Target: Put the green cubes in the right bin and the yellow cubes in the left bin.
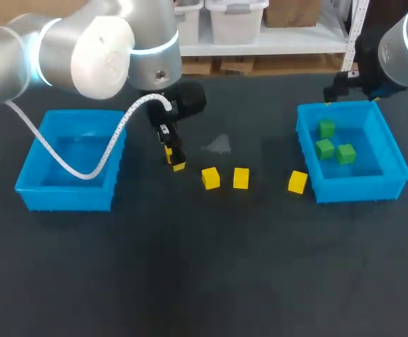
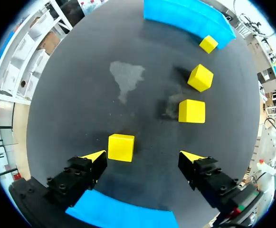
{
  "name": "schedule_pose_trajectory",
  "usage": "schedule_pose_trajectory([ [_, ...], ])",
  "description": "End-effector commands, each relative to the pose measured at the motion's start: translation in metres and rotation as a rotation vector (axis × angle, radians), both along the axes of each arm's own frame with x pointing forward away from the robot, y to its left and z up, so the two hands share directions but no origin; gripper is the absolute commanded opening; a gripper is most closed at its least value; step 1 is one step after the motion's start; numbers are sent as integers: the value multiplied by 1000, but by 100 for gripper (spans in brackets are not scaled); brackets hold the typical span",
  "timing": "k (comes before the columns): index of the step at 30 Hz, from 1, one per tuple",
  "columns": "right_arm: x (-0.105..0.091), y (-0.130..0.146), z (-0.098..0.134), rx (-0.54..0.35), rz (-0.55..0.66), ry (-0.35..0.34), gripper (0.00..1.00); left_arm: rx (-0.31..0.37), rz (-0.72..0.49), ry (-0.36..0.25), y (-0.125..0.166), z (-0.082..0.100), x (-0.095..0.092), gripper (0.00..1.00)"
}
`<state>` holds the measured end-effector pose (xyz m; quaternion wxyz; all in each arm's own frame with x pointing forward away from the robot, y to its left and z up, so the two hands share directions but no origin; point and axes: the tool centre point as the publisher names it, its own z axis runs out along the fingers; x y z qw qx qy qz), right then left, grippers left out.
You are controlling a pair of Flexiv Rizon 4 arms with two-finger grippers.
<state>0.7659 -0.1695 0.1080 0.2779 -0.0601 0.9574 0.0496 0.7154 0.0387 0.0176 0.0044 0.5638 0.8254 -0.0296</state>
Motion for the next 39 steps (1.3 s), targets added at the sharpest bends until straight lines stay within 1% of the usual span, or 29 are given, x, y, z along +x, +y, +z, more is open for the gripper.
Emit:
schedule_pose_trajectory([
  [1, -3, 0, -1, -2, -5, -9, 100, 22, 9, 4, -1, -10, 4, 100],
  [16, -3, 0, -1, -2, -5, -9, 100, 43, 33, -19, -2, -17, 26, 100],
  [24, -3, 0, -1, -2, -5, -9, 100, 59, 21, -16, -8, -25, 29, 100],
  [25, -3, 0, -1, -2, -5, -9, 100, 75, 23, -17, -8, -27, 29, 46],
  [26, -3, 0, -1, -2, -5, -9, 100, 78, 22, -25, -8, -27, 30, 20],
  [27, -3, 0, -1, -2, -5, -9, 100, 89, 22, -29, -8, -28, 30, 0],
  [28, -3, 0, -1, -2, -5, -9, 100, 103, 25, -34, -8, -29, 30, 0],
  [32, -3, 0, -1, -2, -5, -9, 100, 114, 48, -59, -6, -30, 30, 0],
  [39, -3, 0, -1, -2, -5, -9, 100, 115, 68, -61, 0, -25, 25, 0],
])
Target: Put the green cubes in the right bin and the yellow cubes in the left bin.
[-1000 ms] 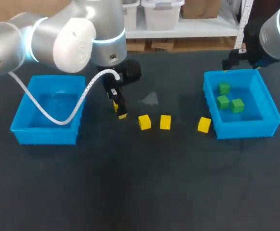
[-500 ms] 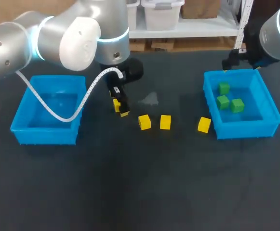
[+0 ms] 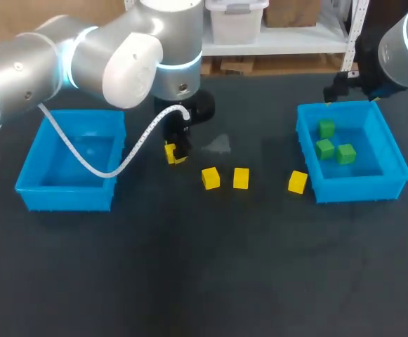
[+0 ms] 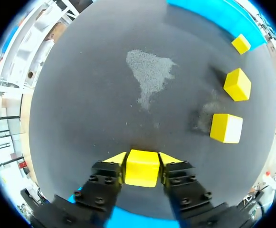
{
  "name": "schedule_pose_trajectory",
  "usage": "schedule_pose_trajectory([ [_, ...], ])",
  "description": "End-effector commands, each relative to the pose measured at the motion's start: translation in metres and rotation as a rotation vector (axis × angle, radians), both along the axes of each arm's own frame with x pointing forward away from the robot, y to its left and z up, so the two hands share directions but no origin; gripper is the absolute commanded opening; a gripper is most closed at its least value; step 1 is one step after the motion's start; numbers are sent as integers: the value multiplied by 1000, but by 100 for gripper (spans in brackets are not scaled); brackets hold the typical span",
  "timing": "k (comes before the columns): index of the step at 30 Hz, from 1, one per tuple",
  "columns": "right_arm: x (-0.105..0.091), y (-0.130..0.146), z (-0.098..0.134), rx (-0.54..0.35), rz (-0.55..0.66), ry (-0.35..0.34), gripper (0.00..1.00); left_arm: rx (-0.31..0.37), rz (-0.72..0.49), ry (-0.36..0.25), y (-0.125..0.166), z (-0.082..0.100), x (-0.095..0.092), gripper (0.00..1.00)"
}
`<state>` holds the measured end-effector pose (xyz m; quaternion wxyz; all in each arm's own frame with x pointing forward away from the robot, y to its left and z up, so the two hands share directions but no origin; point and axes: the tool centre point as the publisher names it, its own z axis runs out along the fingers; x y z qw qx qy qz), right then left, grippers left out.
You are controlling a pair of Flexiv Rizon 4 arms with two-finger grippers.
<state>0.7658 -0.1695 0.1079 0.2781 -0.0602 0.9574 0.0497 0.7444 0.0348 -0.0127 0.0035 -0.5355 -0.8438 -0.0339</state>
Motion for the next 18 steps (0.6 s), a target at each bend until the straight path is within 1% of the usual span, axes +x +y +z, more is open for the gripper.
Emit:
schedule_pose_trajectory([
  [1, -3, 0, -1, -2, -5, -9, 100, -1, 0, -6, 5, 7, -4, 0],
  [3, -3, 0, -1, -2, -5, -9, 100, -5, 0, -25, 7, 13, -1, 0],
  [6, -3, 0, -1, -2, -5, -9, 100, -33, 26, -68, 11, 28, 6, 0],
  [9, -3, 0, -1, -2, -5, -9, 100, -72, 78, -119, 17, 48, 16, 0],
  [11, -3, 0, -1, -2, -5, -9, 100, -101, 107, -158, 22, 68, 24, 0],
  [14, -3, 0, -1, -2, -5, -9, 100, -140, 162, -211, 37, 93, 30, 0],
  [16, -3, 0, -1, -2, -5, -9, 100, -168, 205, -237, 51, 106, 31, 0],
  [18, -3, 0, -1, -2, -5, -9, 100, -159, 227, -263, 67, 114, 28, 0],
])
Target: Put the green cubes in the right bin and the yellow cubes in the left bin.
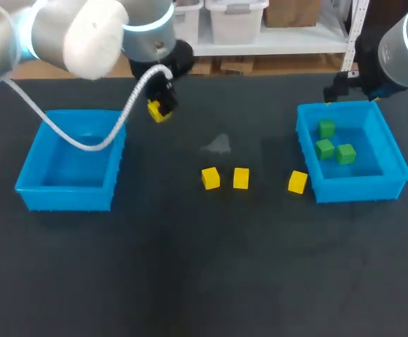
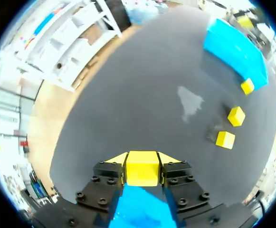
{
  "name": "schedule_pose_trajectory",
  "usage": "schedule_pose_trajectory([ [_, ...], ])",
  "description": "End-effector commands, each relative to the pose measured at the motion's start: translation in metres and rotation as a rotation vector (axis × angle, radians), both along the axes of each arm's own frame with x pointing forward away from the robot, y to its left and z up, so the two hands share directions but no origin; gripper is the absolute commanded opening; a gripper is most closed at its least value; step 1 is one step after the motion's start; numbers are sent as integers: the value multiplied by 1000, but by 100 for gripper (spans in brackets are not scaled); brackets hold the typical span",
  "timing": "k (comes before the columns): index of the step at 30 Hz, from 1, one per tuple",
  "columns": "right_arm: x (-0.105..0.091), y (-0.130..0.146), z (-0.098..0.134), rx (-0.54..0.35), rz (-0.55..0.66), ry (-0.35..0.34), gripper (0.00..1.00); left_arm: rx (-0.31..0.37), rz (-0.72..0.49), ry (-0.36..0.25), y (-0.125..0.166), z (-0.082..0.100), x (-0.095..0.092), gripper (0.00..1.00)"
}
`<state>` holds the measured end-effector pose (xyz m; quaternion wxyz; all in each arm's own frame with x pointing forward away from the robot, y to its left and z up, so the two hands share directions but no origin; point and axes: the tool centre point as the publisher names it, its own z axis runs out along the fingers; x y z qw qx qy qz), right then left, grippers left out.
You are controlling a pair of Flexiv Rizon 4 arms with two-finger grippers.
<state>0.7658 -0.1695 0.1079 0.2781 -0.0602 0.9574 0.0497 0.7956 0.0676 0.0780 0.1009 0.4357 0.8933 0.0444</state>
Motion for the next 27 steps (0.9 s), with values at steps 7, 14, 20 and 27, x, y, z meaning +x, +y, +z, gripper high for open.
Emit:
schedule_pose_trajectory([
  [7, -3, 0, -1, -2, -5, -9, 100, -32, 113, -91, 91, 33, -51, 0],
  [14, -3, 0, -1, -2, -5, -9, 100, 12, 194, -61, 137, 26, -91, 0],
  [20, -3, 0, -1, -2, -5, -9, 100, 41, 250, -14, 164, 14, -114, 0],
  [27, -3, 0, -1, -2, -5, -9, 100, 50, 257, 16, 172, 3, -118, 100],
])
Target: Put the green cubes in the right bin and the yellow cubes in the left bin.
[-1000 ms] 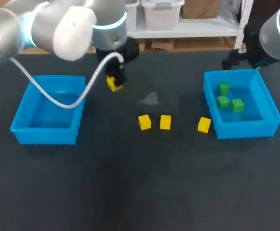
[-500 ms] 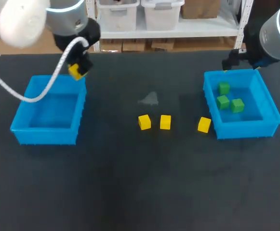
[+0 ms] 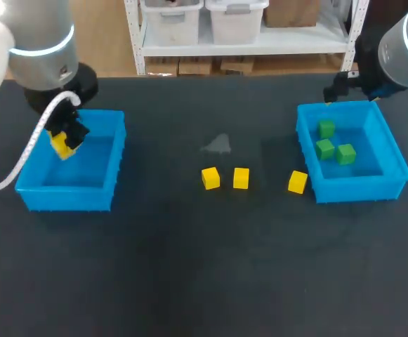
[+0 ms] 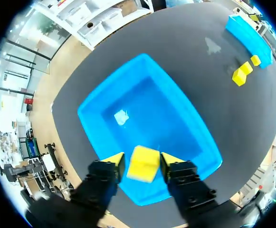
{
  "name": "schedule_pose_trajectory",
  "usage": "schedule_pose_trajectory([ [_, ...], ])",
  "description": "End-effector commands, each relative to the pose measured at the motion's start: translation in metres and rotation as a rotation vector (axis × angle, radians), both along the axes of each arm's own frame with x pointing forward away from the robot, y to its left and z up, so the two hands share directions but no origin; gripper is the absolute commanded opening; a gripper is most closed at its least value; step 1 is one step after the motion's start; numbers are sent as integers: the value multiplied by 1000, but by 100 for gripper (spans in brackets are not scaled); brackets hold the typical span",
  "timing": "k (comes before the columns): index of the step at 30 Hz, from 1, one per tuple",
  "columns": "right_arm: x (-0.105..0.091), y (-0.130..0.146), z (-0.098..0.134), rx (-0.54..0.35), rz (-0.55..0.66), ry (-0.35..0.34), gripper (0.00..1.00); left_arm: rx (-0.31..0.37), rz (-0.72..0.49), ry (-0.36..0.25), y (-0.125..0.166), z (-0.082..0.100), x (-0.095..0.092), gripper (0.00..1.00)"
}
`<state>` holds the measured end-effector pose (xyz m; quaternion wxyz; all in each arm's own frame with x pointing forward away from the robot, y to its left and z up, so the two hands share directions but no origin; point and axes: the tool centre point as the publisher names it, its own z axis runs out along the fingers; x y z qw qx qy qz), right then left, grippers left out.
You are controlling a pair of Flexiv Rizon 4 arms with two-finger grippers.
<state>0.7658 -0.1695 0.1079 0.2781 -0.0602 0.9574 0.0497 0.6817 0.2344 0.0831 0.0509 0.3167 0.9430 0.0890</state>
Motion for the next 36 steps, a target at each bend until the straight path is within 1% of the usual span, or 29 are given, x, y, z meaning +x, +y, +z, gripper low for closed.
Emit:
schedule_pose_trajectory([
  [1, -3, 0, -1, -2, -5, -9, 100, -44, -20, -42, 2, -1, -1, 100],
  [5, -3, 0, -1, -2, -5, -9, 100, -73, -79, -59, -20, 8, 13, 100],
  [10, -3, 0, -1, -2, -5, -9, 100, -136, -200, -91, -67, 29, 31, 100],
  [12, -3, 0, -1, -2, -5, -9, 100, -160, -256, -93, -88, 36, 36, 100],
  [16, -3, 0, -1, -2, -5, -9, 100, -218, -393, -78, -133, 45, 37, 100],
  [21, -3, 0, -1, -2, -5, -9, 100, -276, -541, -33, -184, 49, 28, 100],
  [25, -3, 0, -1, -2, -5, -9, 100, -298, -618, 4, -210, 47, 18, 100],
  [28, -3, 0, -1, -2, -5, -9, 100, -298, -652, 31, -220, 42, 9, 100],
  [36, -3, 0, -1, -2, -5, -9, 100, -281, -678, 109, -235, 11, -11, 100],
])
